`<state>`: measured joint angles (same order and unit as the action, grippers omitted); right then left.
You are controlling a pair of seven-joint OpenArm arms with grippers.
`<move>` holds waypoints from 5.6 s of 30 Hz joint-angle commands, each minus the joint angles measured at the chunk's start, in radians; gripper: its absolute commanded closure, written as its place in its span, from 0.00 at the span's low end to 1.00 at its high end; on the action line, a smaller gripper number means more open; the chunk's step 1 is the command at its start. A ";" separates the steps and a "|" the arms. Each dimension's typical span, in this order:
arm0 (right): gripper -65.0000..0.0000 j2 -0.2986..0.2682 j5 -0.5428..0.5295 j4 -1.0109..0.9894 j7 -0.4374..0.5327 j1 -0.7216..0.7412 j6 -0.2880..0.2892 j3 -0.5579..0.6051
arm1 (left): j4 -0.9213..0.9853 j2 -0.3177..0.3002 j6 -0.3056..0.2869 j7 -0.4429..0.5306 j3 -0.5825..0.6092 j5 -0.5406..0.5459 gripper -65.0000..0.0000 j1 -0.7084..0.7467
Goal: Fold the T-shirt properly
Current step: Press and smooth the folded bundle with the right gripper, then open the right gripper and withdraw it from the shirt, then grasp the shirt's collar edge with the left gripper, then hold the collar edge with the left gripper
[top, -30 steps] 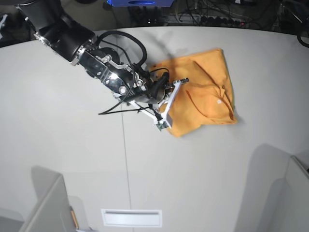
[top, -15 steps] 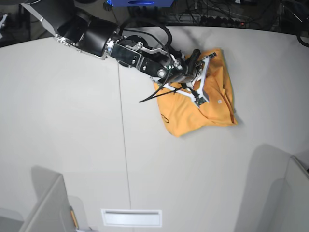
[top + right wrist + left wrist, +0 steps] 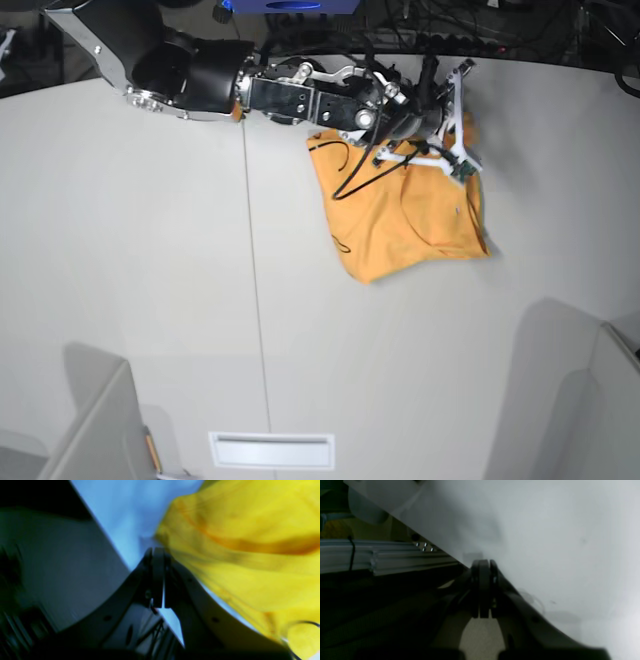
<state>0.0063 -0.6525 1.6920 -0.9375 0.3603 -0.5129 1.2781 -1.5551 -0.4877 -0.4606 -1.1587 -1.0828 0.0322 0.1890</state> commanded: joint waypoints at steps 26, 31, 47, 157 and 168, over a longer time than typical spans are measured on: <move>1.00 -0.302 0.007 0.311 0.305 -0.627 0.173 -1.021 | -0.222 0.113 0.004 0.004 0.194 0.631 1.00 0.238; 1.00 -0.257 0.007 0.311 0.314 -0.679 0.176 -1.118 | -0.224 0.123 0.004 0.004 0.209 0.659 1.00 0.241; 1.00 -0.257 0.007 0.303 0.311 -0.674 0.176 -1.118 | -0.218 0.126 0.004 0.004 0.211 0.717 0.55 0.234; 1.00 -0.256 0.007 0.283 0.314 -0.686 0.178 -1.115 | -0.006 0.343 0.013 0.004 0.554 0.777 0.00 -0.023; 1.00 -0.256 0.006 0.283 0.314 -0.677 0.178 -1.115 | -0.006 0.343 0.046 0.004 0.554 0.776 0.00 -0.024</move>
<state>-0.2455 -0.6464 1.9610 -0.6456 -0.3248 -0.3470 0.1658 -1.5555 -0.1368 -0.4213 -1.1435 -0.5289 0.8169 0.1665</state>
